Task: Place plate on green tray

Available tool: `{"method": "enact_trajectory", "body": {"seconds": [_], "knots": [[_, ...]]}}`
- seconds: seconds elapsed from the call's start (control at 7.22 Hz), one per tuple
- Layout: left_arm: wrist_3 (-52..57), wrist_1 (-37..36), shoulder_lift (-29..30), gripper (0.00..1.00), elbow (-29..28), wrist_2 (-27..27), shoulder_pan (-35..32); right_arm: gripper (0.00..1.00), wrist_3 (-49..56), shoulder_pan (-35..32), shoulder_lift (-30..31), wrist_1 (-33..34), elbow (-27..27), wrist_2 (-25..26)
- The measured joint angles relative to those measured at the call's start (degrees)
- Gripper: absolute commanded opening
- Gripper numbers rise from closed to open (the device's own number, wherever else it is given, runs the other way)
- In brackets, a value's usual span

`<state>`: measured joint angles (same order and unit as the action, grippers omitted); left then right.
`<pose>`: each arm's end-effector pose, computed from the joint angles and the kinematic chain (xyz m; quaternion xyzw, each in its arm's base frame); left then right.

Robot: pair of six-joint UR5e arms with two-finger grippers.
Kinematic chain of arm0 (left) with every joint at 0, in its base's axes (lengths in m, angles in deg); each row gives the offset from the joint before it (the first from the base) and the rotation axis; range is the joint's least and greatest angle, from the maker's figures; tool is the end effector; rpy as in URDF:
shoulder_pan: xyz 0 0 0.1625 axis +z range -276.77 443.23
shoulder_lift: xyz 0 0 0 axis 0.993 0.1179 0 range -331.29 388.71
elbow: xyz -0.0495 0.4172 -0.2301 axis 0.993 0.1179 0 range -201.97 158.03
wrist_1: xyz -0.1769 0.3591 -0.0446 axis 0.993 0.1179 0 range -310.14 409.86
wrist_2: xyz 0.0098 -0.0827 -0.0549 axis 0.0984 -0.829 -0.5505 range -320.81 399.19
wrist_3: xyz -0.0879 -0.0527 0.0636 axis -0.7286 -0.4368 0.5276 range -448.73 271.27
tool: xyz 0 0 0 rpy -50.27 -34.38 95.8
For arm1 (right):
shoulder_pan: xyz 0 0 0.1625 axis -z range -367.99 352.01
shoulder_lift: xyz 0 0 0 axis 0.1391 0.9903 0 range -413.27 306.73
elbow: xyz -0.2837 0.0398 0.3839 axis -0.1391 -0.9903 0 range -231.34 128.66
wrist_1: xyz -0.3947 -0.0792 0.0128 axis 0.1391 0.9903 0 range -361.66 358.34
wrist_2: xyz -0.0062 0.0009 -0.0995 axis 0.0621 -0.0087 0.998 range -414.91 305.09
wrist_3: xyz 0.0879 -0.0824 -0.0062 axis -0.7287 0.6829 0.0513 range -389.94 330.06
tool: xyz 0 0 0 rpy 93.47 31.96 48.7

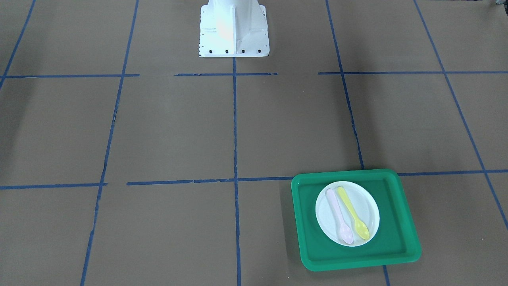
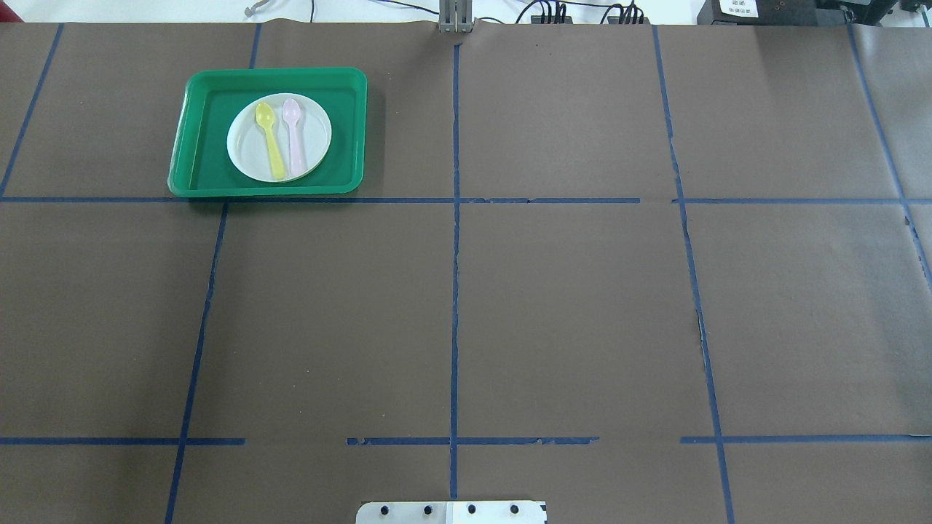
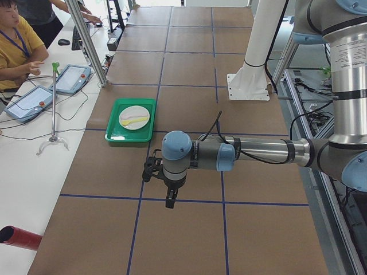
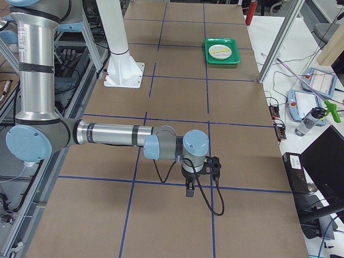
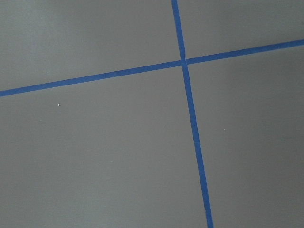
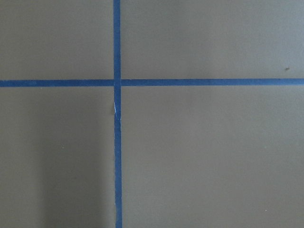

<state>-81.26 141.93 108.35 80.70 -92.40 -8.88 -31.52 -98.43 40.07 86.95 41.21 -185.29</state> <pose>-0.0679 -0.3978 0.7007 0.0652 0.3506 0.0573 0.9325 0.0586 -0.4524 0.7368 0.0014 -0.3452 0.0147 0.9384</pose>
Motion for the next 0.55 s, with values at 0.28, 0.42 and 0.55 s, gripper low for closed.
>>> {"method": "enact_trajectory", "body": {"seconds": [0.28,0.42,0.55], "knots": [[0.00,0.03,-0.17,1.00,0.09,-0.05,0.00,1.00,0.00,0.00,0.00,0.01,0.00,0.00],[0.00,0.04,-0.34,1.00,0.20,-0.06,0.00,1.00,0.00,0.00,0.00,-0.01,0.00,-0.01],[0.00,0.04,-0.51,1.00,0.37,-0.07,0.00,1.00,0.00,0.00,0.00,-0.02,0.00,0.00]]}}
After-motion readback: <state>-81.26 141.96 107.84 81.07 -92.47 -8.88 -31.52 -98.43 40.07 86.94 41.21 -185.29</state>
